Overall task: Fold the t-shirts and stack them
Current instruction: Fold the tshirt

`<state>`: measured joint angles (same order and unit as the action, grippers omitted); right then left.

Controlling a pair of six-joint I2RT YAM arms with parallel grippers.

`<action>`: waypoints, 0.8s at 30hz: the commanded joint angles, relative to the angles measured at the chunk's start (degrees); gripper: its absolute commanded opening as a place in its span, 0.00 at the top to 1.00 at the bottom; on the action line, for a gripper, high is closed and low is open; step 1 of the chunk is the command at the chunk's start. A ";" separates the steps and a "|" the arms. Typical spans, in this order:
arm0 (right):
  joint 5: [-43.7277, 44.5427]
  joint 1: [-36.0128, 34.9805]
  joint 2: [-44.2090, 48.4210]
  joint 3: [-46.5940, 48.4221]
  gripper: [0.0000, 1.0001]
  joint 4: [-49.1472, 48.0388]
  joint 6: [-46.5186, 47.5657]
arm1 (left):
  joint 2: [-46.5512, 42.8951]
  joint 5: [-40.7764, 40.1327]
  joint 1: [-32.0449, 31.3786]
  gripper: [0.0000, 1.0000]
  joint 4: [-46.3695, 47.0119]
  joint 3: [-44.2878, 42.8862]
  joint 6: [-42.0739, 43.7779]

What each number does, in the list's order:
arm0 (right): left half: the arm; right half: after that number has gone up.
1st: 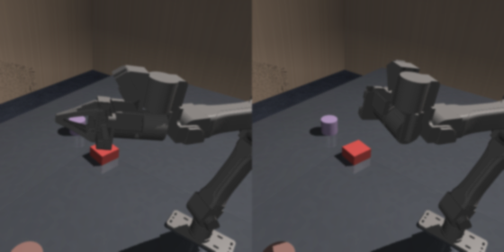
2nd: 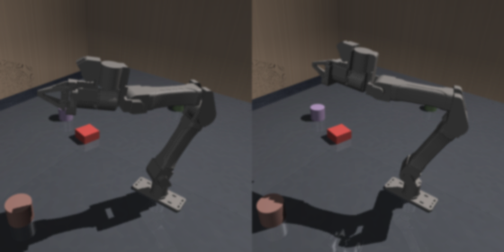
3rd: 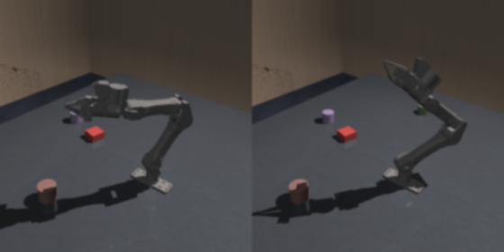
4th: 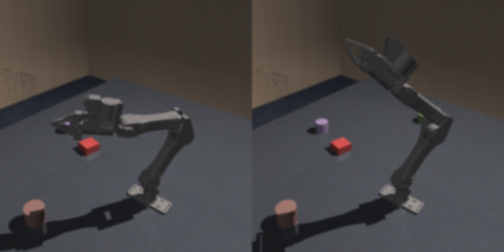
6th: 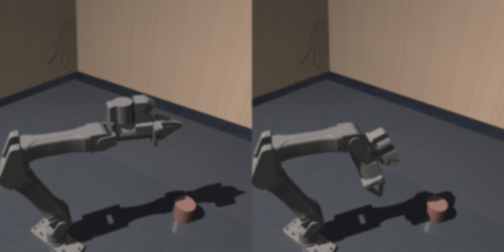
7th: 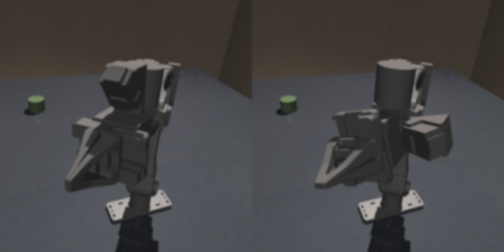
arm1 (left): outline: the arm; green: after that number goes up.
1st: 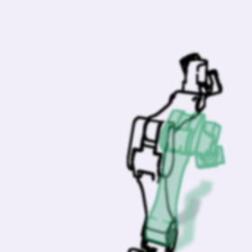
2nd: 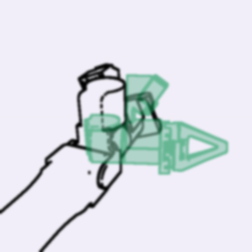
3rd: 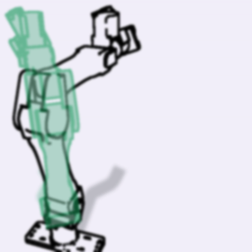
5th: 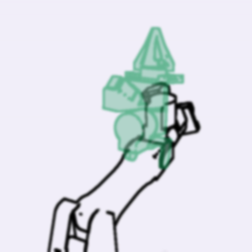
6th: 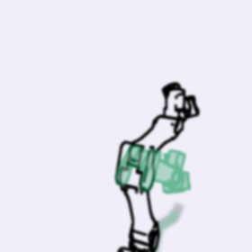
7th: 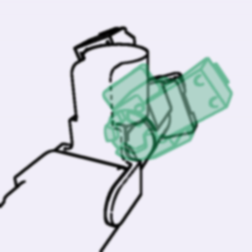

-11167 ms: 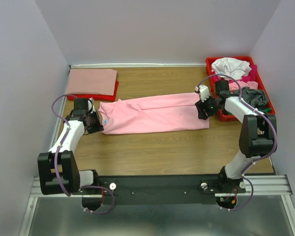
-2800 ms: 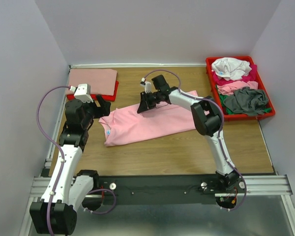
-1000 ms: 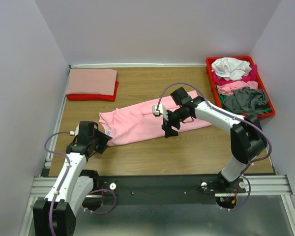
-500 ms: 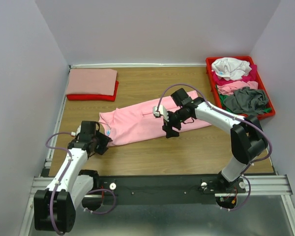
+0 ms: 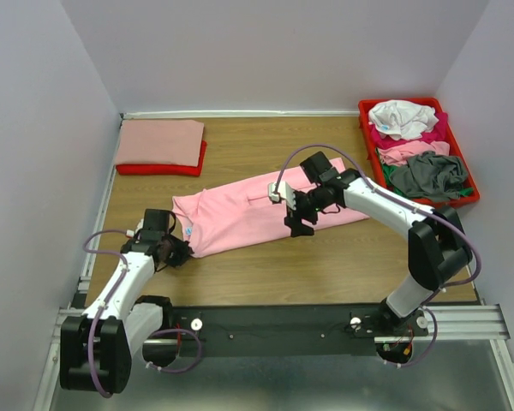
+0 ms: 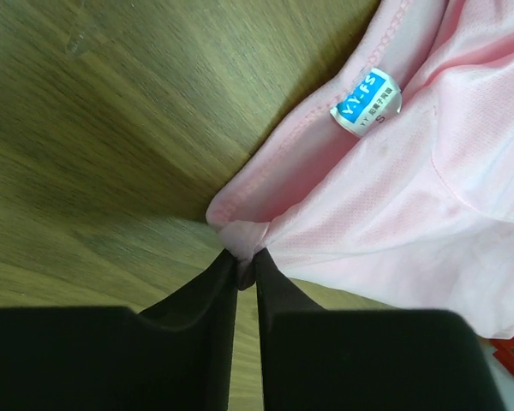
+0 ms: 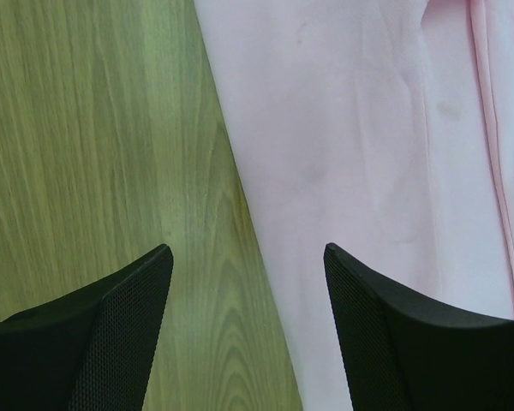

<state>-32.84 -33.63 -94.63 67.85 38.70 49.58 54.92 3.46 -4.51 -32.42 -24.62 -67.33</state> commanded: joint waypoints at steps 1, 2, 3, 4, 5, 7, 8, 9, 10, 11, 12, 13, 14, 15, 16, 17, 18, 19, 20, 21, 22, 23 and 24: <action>2.16 0.40 1.47 -1.14 0.22 0.50 0.34 | -0.69 -0.22 -0.23 0.82 0.26 0.19 0.09; 2.43 0.49 1.64 -1.23 0.22 0.50 0.25 | 0.36 -0.13 -0.15 0.82 0.00 -0.07 0.53; 2.95 0.58 1.73 -1.32 0.22 0.50 0.25 | 1.06 0.14 -0.23 0.82 -0.09 -0.34 1.32; 3.22 0.58 1.82 -1.41 0.22 0.50 0.25 | 1.68 0.66 -0.15 0.82 -0.09 -0.60 1.85; 3.83 0.75 1.90 -1.41 0.22 0.50 -0.01 | 2.90 0.67 -0.23 0.81 -0.36 -0.86 2.20; 4.62 1.28 1.99 -1.58 0.22 0.50 -0.01 | 3.88 1.45 -0.23 0.79 -0.45 -1.30 3.43; 5.67 1.37 1.99 -1.59 0.22 0.59 0.07 | 4.32 1.63 -0.15 0.77 -0.97 -1.65 3.87; 6.03 1.55 2.08 -1.76 0.22 0.59 0.34 | 4.50 1.72 -0.23 0.76 -1.41 -2.44 4.48; 6.38 1.98 2.25 -1.85 0.22 0.59 0.69 | 4.59 1.81 -0.23 0.74 -1.94 -2.97 5.27; 6.56 2.16 2.43 -2.02 0.21 0.68 1.13 | 4.50 1.72 -0.23 0.72 -2.90 -3.67 5.63; 6.30 2.34 2.61 -2.63 0.21 0.76 2.52 | 4.59 1.37 -0.15 0.70 -4.39 -4.46 5.81; 6.04 2.69 3.48 -3.16 0.21 0.85 3.75 | 4.67 0.41 -0.23 0.66 -5.53 -6.30 5.98; 5.69 2.69 3.92 -3.86 0.21 0.94 6.81 | 4.76 -0.21 -0.15 0.58 -7.46 -7.19 6.07; 5.25 2.69 4.45 -5.35 0.21 0.94 8.50 | 5.02 -1.08 -0.14 0.54 -8.78 -8.15 6.16; 5.24 2.86 5.41 -6.23 0.21 0.94 10.17 | 5.72 -2.66 -0.06 0.48 -10.62 -10.34 7.20; 5.42 2.78 5.77 -6.77 0.21 0.85 11.49 | 5.99 -3.02 0.03 0.45 -10.64 -11.23 7.21; 6.20 2.78 6.03 -7.21 0.21 0.94 13.42 | 6.34 -3.37 -0.06 0.45 -12.47 -12.11 7.47; 6.82 2.86 6.21 -7.82 0.21 1.03 14.13 | 6.52 -4.51 0.03 0.44 -13.18 -13.25 7.74; 8.04 3.04 6.65 -8.17 0.21 1.03 15.27 | 6.61 -3.91 0.03 0.44 -13.80 -13.61 8.61; 8.58 3.21 6.83 -8.26 0.21 1.03 15.63 | 6.61 -3.73 0.03 0.44 -14.41 -14.22 8.88; 9.02 3.48 7.00 -8.27 0.21 1.20 15.89 | 6.43 -1.81 0.03 0.44 -15.03 -14.57 9.06; 9.80 3.74 7.52 -8.09 0.21 1.29 16.07 | 6.26 -1.19 -0.06 0.44 -16.60 -14.84 10.36; 9.99 4.09 7.88 -7.74 0.21 1.47 15.98 | 5.73 -0.40 -0.06 0.44 -16.36 -14.84 11.51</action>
<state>-25.96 -30.65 -89.08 60.23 39.18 61.91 61.19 2.22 -4.51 -43.20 -38.28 -59.70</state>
